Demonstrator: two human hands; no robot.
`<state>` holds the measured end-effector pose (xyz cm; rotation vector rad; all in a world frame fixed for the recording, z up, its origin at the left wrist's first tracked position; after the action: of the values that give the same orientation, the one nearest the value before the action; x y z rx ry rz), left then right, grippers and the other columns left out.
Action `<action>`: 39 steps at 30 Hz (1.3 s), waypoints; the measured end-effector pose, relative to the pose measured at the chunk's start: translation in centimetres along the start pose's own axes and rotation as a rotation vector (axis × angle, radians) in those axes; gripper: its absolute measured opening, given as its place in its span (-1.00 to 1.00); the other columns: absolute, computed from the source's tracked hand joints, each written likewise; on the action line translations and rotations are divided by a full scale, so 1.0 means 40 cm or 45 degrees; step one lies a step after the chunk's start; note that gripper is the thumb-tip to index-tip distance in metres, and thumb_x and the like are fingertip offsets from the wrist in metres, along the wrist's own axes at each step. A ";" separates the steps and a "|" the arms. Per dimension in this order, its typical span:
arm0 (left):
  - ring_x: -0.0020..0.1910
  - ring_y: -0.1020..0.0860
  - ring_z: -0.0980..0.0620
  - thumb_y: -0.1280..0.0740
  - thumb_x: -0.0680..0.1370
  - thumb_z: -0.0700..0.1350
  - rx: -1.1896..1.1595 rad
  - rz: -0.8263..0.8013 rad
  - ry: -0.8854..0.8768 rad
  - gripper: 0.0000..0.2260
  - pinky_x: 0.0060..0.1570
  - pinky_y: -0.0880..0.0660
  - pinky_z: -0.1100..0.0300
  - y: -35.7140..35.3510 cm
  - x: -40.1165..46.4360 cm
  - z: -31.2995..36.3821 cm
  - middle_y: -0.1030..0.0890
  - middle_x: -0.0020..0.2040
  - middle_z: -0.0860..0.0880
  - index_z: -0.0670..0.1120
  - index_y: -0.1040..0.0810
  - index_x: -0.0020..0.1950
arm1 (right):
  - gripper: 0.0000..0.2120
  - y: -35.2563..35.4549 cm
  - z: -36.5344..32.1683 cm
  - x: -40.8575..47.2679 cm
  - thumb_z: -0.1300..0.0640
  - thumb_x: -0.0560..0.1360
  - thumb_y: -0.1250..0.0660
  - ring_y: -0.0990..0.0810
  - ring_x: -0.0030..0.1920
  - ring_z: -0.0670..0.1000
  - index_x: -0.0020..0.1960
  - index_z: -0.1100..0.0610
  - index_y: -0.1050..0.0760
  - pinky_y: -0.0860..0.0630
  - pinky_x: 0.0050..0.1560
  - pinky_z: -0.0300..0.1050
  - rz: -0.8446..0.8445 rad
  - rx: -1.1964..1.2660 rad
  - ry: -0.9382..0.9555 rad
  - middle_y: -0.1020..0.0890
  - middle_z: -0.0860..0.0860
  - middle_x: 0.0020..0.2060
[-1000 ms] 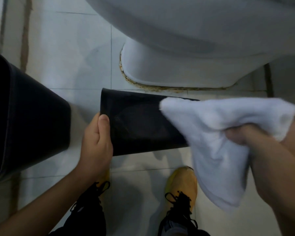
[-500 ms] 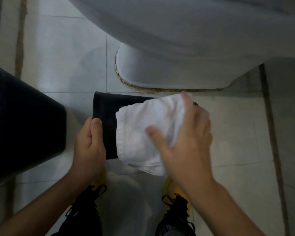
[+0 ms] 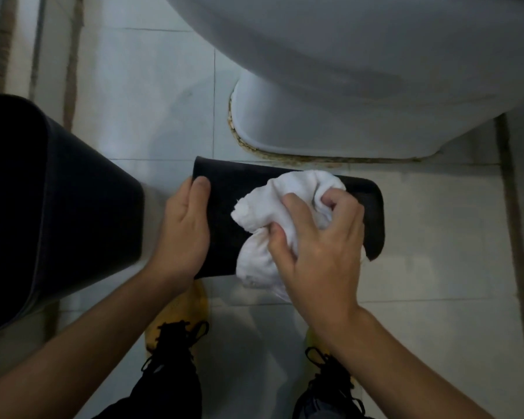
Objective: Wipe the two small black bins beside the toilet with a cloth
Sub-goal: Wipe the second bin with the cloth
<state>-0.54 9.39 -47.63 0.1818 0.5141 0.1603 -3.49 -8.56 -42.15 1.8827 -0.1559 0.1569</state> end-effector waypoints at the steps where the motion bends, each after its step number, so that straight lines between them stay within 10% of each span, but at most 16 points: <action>1: -0.23 -0.62 0.04 -0.08 0.69 -0.03 0.001 -0.001 -0.030 -0.70 -0.20 -0.57 0.10 0.005 0.001 0.000 -0.65 -0.23 -0.01 -0.08 -0.53 -0.09 | -0.64 -0.005 -0.026 -0.004 -0.08 0.54 -0.25 -0.46 0.06 0.22 0.28 0.03 -0.48 -0.51 -0.05 0.14 -0.004 -0.005 0.038 -0.38 0.22 0.14; 7: -0.41 -0.50 0.17 -0.09 0.69 -0.16 0.001 -0.074 -0.172 -0.68 -0.43 -0.45 0.29 0.012 -0.005 0.009 -0.54 -0.41 0.05 -0.09 -0.44 -0.23 | -0.68 -0.023 -0.106 -0.003 -0.04 0.50 -0.30 -0.49 0.00 0.23 0.23 -0.01 -0.41 -0.51 -0.11 0.16 -0.011 0.133 0.298 -0.36 0.17 0.10; 15: -0.19 -0.58 0.19 -0.02 0.69 0.04 0.108 0.001 -0.102 -0.68 -0.20 -0.49 0.25 0.000 0.005 0.013 -0.59 -0.17 0.04 0.02 -0.51 -0.08 | -0.70 0.050 0.271 0.048 -0.06 0.53 -0.30 -0.42 0.04 0.13 0.20 0.03 -0.51 -0.55 -0.05 0.11 0.071 0.050 -0.386 -0.38 0.16 0.08; 23: -0.42 -0.48 0.12 -0.09 0.69 -0.13 0.080 -0.029 -0.186 -0.67 -0.41 -0.45 0.25 0.016 -0.010 -0.009 -0.52 -0.39 0.02 -0.17 -0.41 -0.24 | -0.71 -0.025 -0.099 0.006 -0.04 0.50 -0.31 -0.50 -0.03 0.20 0.19 -0.01 -0.56 -0.53 -0.12 0.10 -0.030 0.079 0.359 -0.51 0.20 0.05; 30: -0.27 -0.55 0.20 -0.03 0.69 0.02 0.124 0.033 -0.117 -0.66 -0.23 -0.50 0.23 0.006 -0.009 -0.003 -0.56 -0.24 0.04 -0.02 -0.50 -0.14 | -0.67 0.049 0.280 0.057 -0.07 0.54 -0.28 -0.43 0.04 0.12 0.22 0.07 -0.52 -0.50 -0.10 -0.01 0.093 0.041 -0.506 -0.42 0.17 0.10; 39: -0.25 -0.56 -0.19 -0.12 0.67 0.02 0.056 -0.038 -0.182 -0.65 -0.27 -0.53 -0.10 0.014 -0.040 -0.021 -0.57 -0.21 -0.26 -0.24 -0.49 -0.05 | -0.71 -0.040 -0.136 0.133 -0.09 0.53 -0.26 -0.41 0.02 0.08 0.17 0.01 -0.57 -0.40 -0.06 -0.03 -0.105 0.182 0.244 -0.47 0.11 0.04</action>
<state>-2.39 9.72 -47.47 0.2266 0.3778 0.1062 1.86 -3.05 -40.98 2.0003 0.0653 0.2971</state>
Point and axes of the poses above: each hand's wrist, its own x-axis towards the middle knuckle, its own y-axis out of the back of the hand, z = x × y, the point moved 10 cm from there along x, towards the middle knuckle
